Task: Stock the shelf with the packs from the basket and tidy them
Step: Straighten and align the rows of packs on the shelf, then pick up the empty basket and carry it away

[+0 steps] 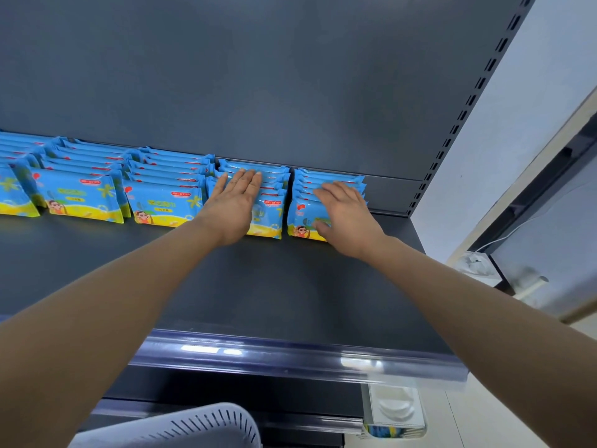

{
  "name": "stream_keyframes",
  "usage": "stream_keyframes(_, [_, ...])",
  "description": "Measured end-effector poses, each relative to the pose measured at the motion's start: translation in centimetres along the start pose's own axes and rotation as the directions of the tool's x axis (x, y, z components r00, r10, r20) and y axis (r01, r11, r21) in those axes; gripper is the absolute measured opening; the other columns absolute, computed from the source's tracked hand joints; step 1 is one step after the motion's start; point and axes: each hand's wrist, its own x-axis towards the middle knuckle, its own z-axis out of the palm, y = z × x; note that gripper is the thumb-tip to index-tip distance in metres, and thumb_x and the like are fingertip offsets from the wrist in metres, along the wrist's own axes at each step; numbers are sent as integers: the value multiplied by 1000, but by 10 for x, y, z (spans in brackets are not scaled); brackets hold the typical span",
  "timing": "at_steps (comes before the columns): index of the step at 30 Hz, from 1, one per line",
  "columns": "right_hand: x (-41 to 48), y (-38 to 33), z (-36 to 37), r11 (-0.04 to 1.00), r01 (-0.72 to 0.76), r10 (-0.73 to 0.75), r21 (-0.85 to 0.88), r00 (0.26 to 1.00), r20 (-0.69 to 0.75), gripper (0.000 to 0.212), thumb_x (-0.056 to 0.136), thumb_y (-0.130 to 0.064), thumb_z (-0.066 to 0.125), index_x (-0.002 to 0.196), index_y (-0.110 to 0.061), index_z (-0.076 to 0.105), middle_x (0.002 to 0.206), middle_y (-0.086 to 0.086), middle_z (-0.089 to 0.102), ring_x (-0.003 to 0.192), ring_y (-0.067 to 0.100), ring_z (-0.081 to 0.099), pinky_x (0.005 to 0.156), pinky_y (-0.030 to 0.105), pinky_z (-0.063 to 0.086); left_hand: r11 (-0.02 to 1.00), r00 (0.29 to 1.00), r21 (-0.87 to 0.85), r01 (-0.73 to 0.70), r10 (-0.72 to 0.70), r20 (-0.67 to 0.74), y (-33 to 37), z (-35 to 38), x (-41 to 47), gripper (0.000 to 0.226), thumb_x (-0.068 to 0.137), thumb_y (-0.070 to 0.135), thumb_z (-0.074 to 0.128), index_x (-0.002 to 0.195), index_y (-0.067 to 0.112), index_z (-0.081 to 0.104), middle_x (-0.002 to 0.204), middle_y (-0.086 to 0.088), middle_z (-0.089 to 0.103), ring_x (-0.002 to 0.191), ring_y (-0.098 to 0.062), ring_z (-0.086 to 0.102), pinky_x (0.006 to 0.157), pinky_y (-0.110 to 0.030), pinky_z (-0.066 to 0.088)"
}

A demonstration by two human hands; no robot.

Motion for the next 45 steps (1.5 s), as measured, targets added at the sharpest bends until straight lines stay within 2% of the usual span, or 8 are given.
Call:
stream_keyframes(9, [-6, -5, -5, 1000, 10, -10, -20, 1000, -13, 57, 91, -29, 53, 142, -11, 33, 149, 6, 31, 142, 24, 19, 120, 41, 11, 999, 999, 0, -35, 35, -40, 7, -17, -12, 70, 92, 8, 35, 150, 11, -4, 159, -5, -4, 147, -18, -8, 118, -36, -10])
stream_keyframes(21, [-34, -46, -38, 983, 132, -143, -126, 986, -85, 61, 93, -30, 52, 146, -12, 26, 155, 6, 22, 147, 23, 8, 120, 39, -1, 983, 982, 153, -101, 124, -144, 7, -56, -74, 62, 98, 23, 36, 150, 8, 6, 159, -8, 6, 148, -21, 0, 118, -34, -7])
stream_keyframes(31, [-97, -99, -65, 973, 140, -174, -185, 968, -181, 58, 90, -26, 57, 140, -6, 37, 150, 12, 33, 144, 30, 19, 118, 44, 6, 974, 926, 133, -186, 219, -309, 7, -83, -151, 60, 95, 23, 46, 146, 2, 23, 152, -15, 27, 144, -29, 20, 119, -38, 4])
stream_keyframes(36, [-137, -148, -72, 966, 114, -172, -233, 955, -243, 62, 84, -23, 65, 137, -1, 42, 144, 19, 41, 140, 37, 29, 116, 50, 14, 950, 861, 157, -269, 310, -404, -13, -97, -220, 55, 87, 19, 51, 136, -4, 40, 136, -22, 47, 130, -37, 43, 115, -45, 21])
stream_keyframes(41, [-186, -209, -53, 972, 118, -166, -202, 956, -241, 63, 80, -25, 69, 134, 0, 46, 140, 19, 46, 136, 37, 35, 115, 50, 18, 935, 859, 163, -314, 353, -370, -47, -83, -299, 60, 81, 19, 62, 133, -5, 44, 130, -24, 51, 122, -39, 50, 111, -49, 28])
stream_keyframes(45, [-221, -241, -16, 994, 59, -72, -96, 988, -138, 62, 85, -25, 66, 138, -2, 42, 145, 17, 41, 140, 34, 29, 117, 46, 12, 968, 931, 32, -248, 247, -269, -71, -43, -354, 59, 84, 18, 58, 136, -5, 41, 135, -23, 47, 126, -38, 45, 115, -46, 20])
